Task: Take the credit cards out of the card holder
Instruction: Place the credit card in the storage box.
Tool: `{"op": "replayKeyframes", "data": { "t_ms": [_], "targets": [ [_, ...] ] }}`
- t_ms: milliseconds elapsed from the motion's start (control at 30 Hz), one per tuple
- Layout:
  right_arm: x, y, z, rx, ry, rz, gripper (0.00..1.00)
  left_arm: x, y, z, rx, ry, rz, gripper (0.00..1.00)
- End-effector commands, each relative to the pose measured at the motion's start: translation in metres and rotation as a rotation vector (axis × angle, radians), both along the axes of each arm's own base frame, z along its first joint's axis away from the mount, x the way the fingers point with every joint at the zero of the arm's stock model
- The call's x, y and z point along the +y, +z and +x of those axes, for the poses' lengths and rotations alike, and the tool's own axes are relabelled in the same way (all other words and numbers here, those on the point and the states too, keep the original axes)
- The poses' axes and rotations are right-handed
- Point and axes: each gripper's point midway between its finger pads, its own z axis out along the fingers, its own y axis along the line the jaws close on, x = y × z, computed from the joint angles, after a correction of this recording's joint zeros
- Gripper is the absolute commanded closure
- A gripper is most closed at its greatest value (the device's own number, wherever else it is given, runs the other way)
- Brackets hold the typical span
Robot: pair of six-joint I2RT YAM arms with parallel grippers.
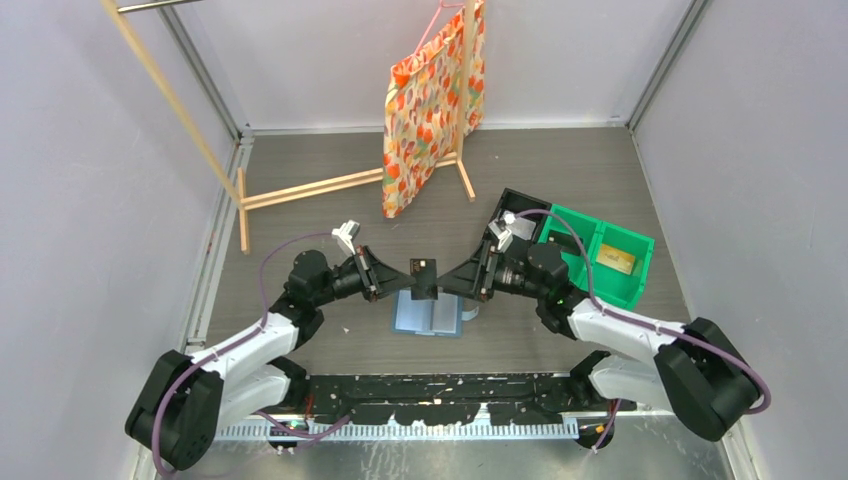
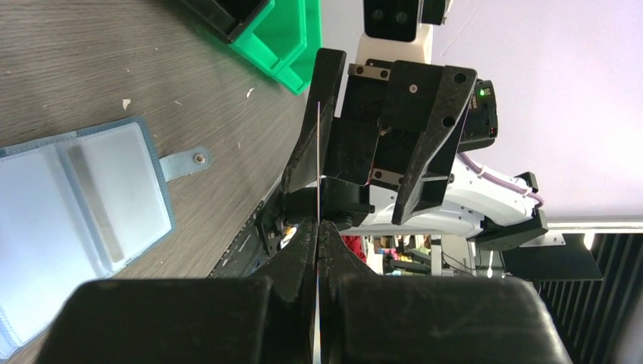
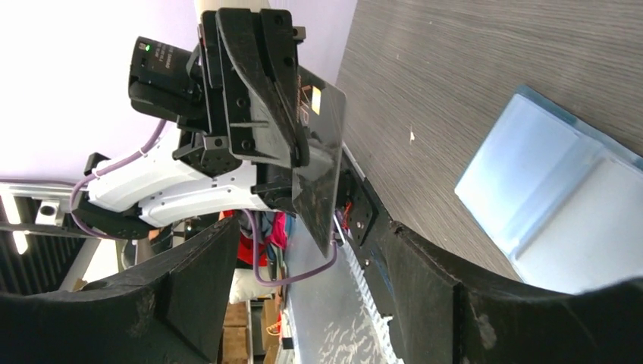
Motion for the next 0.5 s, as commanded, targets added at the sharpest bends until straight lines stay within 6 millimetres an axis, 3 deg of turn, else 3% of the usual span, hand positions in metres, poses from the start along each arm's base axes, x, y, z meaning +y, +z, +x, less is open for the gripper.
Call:
{"op": "replayKeyframes", "data": {
  "t_ms": [0, 100, 300, 467],
  "targets": [
    [0.016, 0.032, 0.006, -0.085, 0.04, 0.077, 0.26, -0.004, 0.029, -0.003, -0.088, -0.025, -0.057, 1.0],
    [0.024, 0.033, 0.008, -0.082, 0.055, 0.097, 0.32, -0.004, 0.03, -0.004, -0.092, -0.03, -0.06, 0.99],
    [0.035, 0.034, 0.018, -0.061, 0.061, 0.163, 0.73, -0.004, 0.025, -0.006, -0.082, -0.038, -0.053, 1.0],
    [0.035, 0.034, 0.02, -0.053, 0.051, 0.179, 0.97, -0.004, 0.025, -0.008, -0.087, -0.046, -0.05, 1.0]
  ]
}}
